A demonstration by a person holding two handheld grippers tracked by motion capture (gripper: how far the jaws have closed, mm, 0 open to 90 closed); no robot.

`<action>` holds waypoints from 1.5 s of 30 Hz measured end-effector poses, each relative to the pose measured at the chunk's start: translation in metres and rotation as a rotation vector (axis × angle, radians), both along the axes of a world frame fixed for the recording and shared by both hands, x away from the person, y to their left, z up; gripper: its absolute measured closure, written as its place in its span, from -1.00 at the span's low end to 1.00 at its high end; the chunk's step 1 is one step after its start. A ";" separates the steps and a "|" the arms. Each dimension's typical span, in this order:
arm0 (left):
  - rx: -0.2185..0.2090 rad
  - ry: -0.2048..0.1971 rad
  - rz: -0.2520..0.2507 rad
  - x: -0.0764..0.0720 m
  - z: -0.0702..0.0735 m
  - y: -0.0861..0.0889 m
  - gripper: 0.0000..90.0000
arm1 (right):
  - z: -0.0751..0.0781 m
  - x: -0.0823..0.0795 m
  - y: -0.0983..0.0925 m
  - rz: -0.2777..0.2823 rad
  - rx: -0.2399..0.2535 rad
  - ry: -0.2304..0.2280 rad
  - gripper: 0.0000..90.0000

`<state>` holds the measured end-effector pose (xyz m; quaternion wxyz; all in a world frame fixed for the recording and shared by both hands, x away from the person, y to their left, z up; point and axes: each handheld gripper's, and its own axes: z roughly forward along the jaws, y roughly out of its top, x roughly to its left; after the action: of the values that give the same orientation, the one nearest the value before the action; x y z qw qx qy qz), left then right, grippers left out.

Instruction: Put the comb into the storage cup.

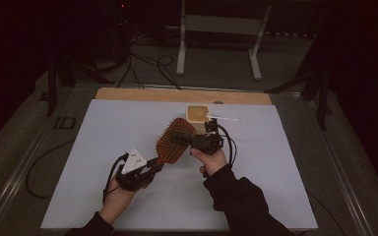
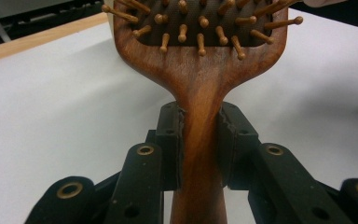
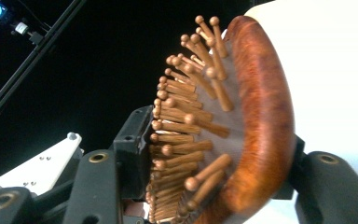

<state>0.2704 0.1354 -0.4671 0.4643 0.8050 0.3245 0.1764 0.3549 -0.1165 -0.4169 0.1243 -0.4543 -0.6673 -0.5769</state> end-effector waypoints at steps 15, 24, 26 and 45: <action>0.006 0.020 -0.031 0.002 -0.003 -0.006 0.24 | 0.010 -0.007 0.004 0.032 -0.052 -0.078 0.17; -0.018 0.054 0.005 0.007 -0.002 0.002 -0.22 | 0.021 -0.006 -0.001 0.024 -0.062 -0.116 0.17; -0.007 0.052 0.013 0.008 -0.001 0.003 -0.42 | 0.024 -0.006 -0.003 0.023 -0.058 -0.123 0.17; -0.023 0.082 -0.032 0.008 -0.004 0.013 -1.00 | 0.071 0.000 -0.028 -0.025 -0.072 -0.232 0.17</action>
<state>0.2786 0.1486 -0.4714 0.4624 0.8113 0.3323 0.1320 0.3552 -0.1441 -0.3462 0.0227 -0.3970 -0.6919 -0.6027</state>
